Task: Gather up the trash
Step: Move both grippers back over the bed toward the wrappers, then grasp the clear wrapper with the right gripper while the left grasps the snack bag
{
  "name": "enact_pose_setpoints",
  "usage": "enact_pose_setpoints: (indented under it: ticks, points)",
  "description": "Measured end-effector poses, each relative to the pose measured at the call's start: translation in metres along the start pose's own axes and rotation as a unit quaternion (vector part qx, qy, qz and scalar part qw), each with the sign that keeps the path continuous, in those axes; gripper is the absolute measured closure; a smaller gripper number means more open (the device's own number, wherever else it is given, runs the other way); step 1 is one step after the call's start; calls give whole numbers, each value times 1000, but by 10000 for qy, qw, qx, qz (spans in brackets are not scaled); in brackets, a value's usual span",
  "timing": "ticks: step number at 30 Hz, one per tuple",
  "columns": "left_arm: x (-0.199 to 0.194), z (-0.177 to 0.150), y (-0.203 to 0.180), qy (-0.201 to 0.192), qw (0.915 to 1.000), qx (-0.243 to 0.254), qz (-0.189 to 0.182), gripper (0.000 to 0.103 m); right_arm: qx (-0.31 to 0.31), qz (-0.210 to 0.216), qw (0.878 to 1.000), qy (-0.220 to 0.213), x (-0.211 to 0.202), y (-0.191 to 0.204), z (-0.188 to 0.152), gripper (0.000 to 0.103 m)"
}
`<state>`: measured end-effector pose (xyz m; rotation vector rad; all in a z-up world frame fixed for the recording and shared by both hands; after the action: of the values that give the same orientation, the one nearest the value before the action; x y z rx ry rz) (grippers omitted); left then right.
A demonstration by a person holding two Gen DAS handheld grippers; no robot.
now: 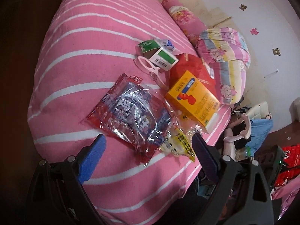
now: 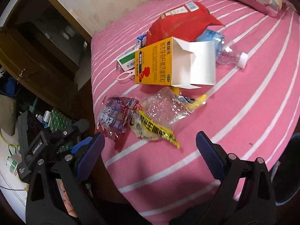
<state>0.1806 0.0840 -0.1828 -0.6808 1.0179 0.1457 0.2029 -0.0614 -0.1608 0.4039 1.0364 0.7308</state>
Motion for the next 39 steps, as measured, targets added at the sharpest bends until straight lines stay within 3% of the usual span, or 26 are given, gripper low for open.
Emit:
enact_pose_setpoints:
  ticks: [8,15,17,18,19,23,25,27,29,34,39]
  points:
    - [30,6,-6,179,9997,120,125,14,387,-283,9982,366,27,-20,7,7]
    - [46,15,-11,91,9983,383,434,18,623,-227,9968,436,44,-32,14,7]
    - [48,17,-11,100,9981,399,463,26,711,-197,9963,446,49,-37,15,17]
    - [49,17,-10,103,9980,405,474,29,759,-179,9957,492,52,-39,14,31]
    - [49,17,-9,107,9980,395,475,37,815,-168,9950,545,55,-41,12,35]
    - [48,18,-7,203,9990,246,328,48,838,-151,9954,449,51,-44,13,44]
    - [46,15,-9,287,9990,223,243,48,866,-125,9953,416,50,-45,13,46]
    - [41,11,-12,328,9989,241,223,41,898,-90,9951,412,48,-47,12,46]
    - [33,8,-12,278,9988,280,288,24,939,-46,9947,407,47,-48,12,45]
    - [6,15,5,-122,9980,295,541,21,968,27,9945,403,39,-50,13,44]
    - [-3,49,37,-478,9934,96,1040,20,749,79,9961,455,37,-40,10,44]
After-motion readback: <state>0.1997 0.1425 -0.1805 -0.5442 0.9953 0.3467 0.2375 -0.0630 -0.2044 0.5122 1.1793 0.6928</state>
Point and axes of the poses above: each gripper's, at about its wrist camera, not at the fingertips, and x roughly the way its jaws point, y to its left, z to its top, the point moved 10 cm from there along x, roughly the way its jaws point, and after that the axes turned 15 degrees about z, right-handed, at the moved point
